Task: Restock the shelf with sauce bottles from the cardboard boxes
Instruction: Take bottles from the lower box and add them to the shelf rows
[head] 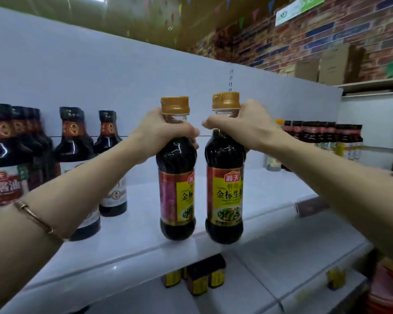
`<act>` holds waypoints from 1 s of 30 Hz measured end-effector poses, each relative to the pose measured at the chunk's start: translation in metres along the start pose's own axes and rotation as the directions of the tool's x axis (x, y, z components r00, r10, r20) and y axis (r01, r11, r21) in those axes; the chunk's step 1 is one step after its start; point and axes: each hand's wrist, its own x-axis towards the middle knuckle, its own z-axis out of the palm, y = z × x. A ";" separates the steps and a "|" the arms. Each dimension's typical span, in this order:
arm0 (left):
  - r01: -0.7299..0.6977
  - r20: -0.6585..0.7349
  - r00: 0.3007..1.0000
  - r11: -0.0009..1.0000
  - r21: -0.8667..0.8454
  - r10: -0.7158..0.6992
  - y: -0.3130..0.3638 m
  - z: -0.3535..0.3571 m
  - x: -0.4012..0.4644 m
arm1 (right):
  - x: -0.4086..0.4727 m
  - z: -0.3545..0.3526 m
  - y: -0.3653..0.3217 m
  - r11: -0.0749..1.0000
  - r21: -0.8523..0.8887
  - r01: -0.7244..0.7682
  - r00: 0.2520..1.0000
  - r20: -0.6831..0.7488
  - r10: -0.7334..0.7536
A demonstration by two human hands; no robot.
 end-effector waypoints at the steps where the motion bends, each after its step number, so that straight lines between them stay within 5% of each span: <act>1: 0.015 -0.013 1.000 1.000 0.011 -0.014 -0.006 -0.001 0.007 | 0.009 0.006 0.007 1.000 0.016 -0.002 1.000 -0.009 0.002; 14: 0.191 -0.156 0.975 0.961 0.202 -0.161 -0.086 -0.003 0.057 | 0.084 0.092 0.087 0.993 0.120 -0.005 0.999 0.040 0.001; 22: 0.225 -0.270 0.954 0.906 0.358 -0.130 -0.103 -0.004 0.064 | 0.109 0.128 0.102 0.968 0.208 0.143 0.988 0.022 -0.151; 30: 0.313 -0.347 0.926 0.820 0.479 -0.150 -0.102 0.000 0.064 | 0.133 0.150 0.123 0.959 0.282 0.025 0.991 0.117 -0.060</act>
